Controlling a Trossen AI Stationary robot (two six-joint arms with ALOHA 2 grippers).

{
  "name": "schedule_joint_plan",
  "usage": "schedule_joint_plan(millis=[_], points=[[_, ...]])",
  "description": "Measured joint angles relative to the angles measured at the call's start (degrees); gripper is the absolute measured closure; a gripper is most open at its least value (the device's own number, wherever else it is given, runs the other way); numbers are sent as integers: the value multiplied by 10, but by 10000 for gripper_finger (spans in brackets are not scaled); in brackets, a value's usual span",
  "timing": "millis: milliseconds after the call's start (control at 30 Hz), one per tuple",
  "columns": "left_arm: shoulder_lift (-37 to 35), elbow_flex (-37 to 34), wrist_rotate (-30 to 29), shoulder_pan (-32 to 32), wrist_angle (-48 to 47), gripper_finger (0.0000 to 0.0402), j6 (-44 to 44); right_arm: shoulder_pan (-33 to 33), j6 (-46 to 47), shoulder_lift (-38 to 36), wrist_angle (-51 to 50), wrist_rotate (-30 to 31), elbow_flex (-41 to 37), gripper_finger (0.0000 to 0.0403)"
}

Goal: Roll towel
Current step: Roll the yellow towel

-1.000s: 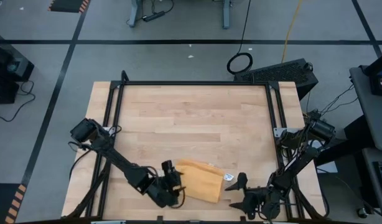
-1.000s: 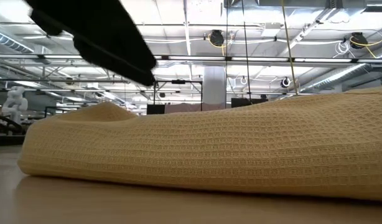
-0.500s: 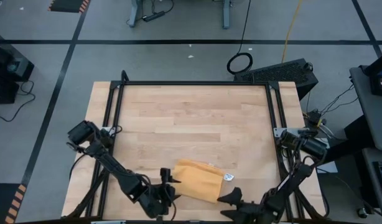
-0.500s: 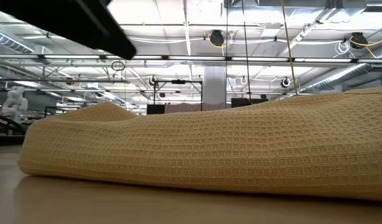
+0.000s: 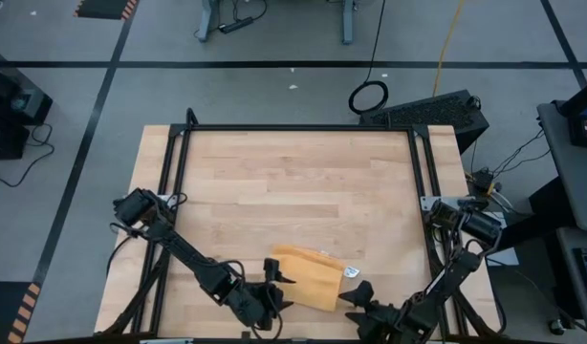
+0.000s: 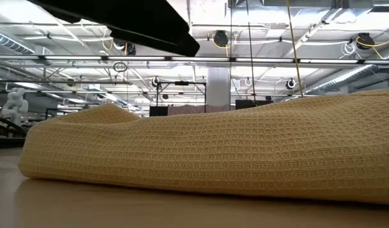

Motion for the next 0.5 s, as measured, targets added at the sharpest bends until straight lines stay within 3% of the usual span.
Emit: schedule_joint_plan(millis=[500], points=[[0, 0, 39, 63, -73, 130, -64, -44, -30, 45, 29, -31, 2, 12]])
